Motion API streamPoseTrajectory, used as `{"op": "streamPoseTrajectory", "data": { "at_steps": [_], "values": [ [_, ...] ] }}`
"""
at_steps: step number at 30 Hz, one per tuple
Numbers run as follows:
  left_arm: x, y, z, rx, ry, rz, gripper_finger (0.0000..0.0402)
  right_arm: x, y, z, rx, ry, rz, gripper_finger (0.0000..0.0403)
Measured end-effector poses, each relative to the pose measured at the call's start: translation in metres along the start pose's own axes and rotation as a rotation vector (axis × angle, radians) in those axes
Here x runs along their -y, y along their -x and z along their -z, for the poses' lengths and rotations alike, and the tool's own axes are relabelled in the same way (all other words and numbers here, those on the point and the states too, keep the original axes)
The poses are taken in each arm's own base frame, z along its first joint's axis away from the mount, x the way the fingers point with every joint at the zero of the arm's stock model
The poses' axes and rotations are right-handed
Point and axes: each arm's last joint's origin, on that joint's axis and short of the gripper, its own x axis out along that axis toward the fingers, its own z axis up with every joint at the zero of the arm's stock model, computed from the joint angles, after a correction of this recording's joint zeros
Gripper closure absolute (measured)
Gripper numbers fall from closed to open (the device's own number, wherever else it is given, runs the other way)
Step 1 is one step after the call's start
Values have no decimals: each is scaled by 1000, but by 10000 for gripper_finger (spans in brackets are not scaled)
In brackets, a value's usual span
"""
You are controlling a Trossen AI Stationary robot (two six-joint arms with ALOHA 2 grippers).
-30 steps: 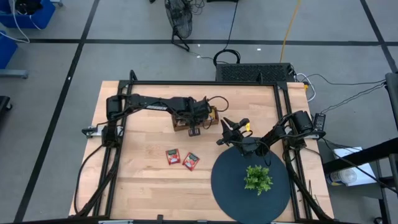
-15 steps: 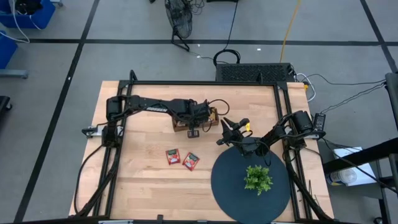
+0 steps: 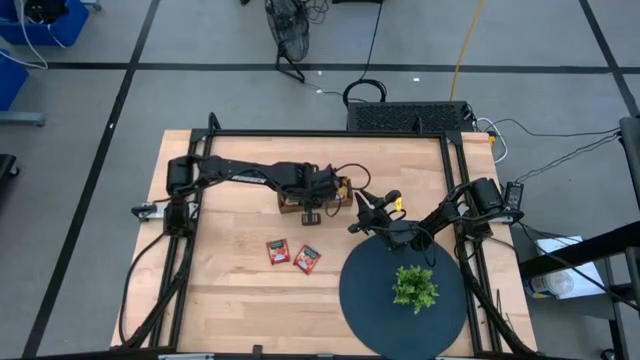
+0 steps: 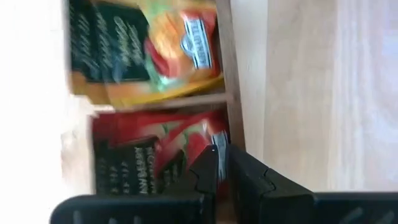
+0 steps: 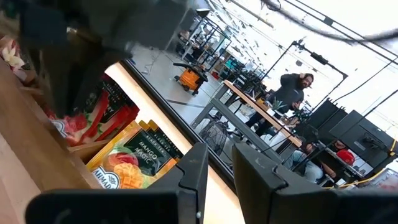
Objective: Pick & Place Tea
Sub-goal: Put the red tea bag into the middle section wooden organizer
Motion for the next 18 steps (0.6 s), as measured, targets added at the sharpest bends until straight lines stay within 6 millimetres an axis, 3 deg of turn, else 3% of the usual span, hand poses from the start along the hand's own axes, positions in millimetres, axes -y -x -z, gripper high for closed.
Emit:
{"op": "streamPoseTrajectory", "data": {
  "at_steps": [5,9,14,18],
  "values": [
    [-2,18,-1,39,8,-7,364,0,0,0,0,0,0,342],
    [4,45,8,-8,25,17,364,0,0,0,-2,4,3,342],
    [50,77,26,-131,-31,148,364,0,0,0,-2,7,3,342],
    [86,86,39,-231,75,74,355,0,0,0,-2,7,3,342]
  ]
}}
